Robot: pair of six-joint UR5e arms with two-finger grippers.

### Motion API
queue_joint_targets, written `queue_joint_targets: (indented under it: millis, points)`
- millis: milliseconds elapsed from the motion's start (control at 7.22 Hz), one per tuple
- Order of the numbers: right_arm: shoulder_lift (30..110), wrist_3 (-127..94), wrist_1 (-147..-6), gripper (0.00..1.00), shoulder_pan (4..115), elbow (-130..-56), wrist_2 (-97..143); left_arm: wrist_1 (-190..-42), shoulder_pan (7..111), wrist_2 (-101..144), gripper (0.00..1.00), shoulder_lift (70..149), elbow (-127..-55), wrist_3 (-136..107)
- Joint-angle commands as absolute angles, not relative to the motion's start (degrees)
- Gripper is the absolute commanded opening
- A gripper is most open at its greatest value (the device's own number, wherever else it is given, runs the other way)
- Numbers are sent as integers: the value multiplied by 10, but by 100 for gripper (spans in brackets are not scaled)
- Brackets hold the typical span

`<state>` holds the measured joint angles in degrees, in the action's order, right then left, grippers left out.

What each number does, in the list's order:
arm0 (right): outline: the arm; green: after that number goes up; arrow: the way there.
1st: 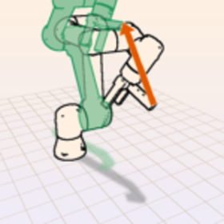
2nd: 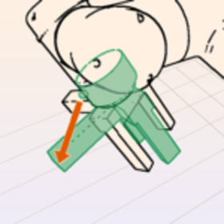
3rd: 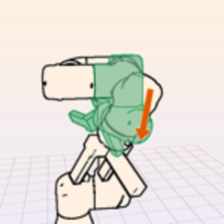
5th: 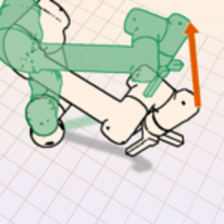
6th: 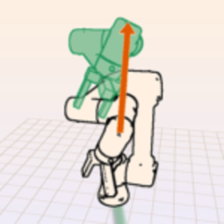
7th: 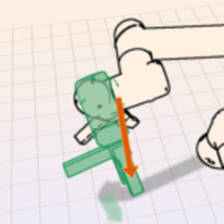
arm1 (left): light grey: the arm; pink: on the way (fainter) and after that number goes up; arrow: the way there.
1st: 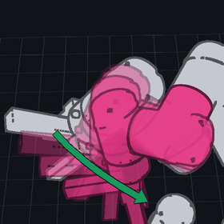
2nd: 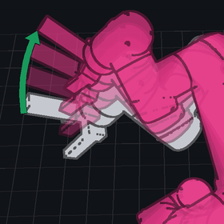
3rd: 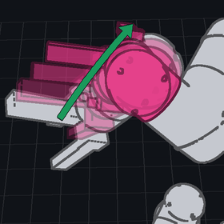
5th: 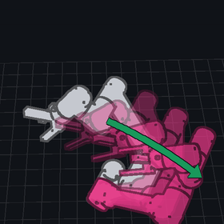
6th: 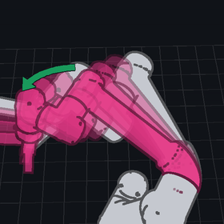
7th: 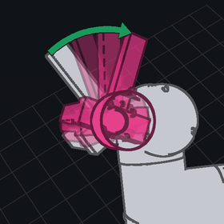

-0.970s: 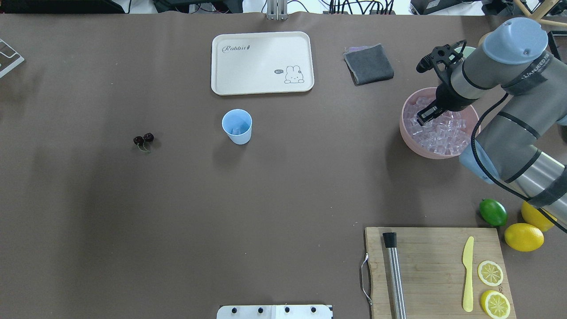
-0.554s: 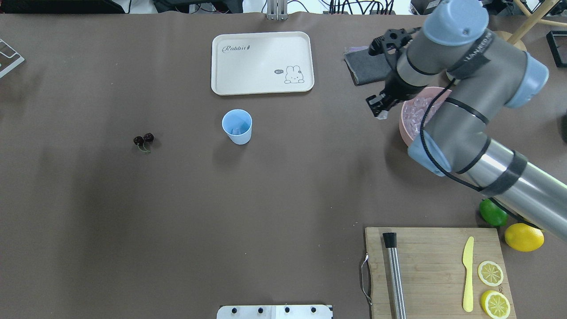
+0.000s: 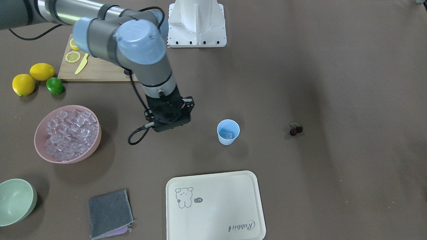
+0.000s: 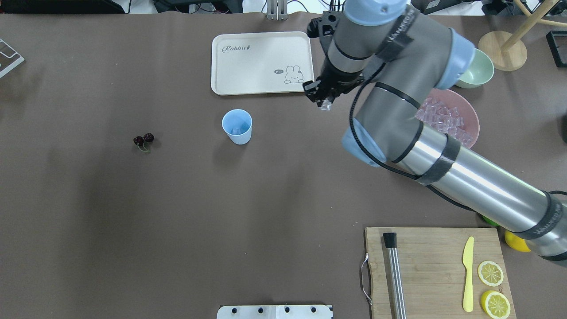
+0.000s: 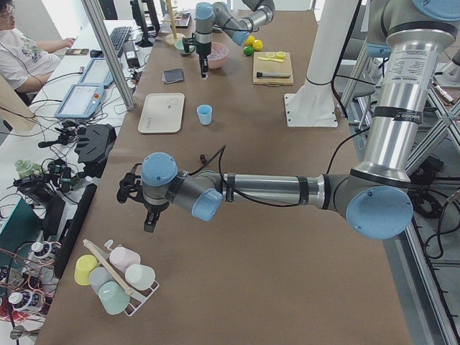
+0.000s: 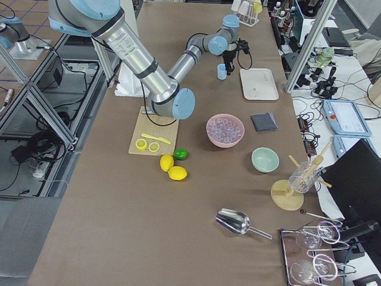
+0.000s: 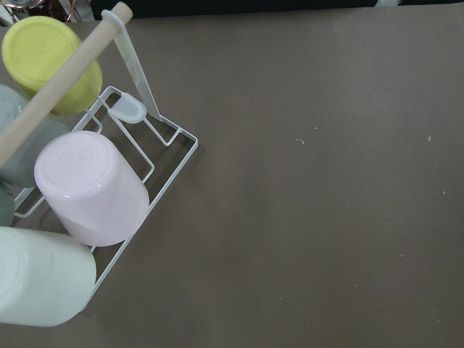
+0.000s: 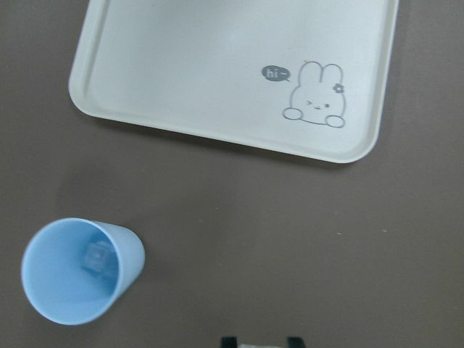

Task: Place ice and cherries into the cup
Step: 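Carry the ice cube with the right gripper over the blue cup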

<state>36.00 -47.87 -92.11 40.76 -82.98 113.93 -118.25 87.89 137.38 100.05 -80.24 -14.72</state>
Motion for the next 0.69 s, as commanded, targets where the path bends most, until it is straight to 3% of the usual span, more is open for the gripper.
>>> queue_joint_targets:
  millis: [0, 554]
  points:
    - [298, -526, -919, 0, 370, -774, 1098, -1191, 879, 1370, 98, 997, -802, -147]
    - [248, -548, -846, 0, 337, -673, 1053, -1191, 876, 1373, 98, 992, -802, -152]
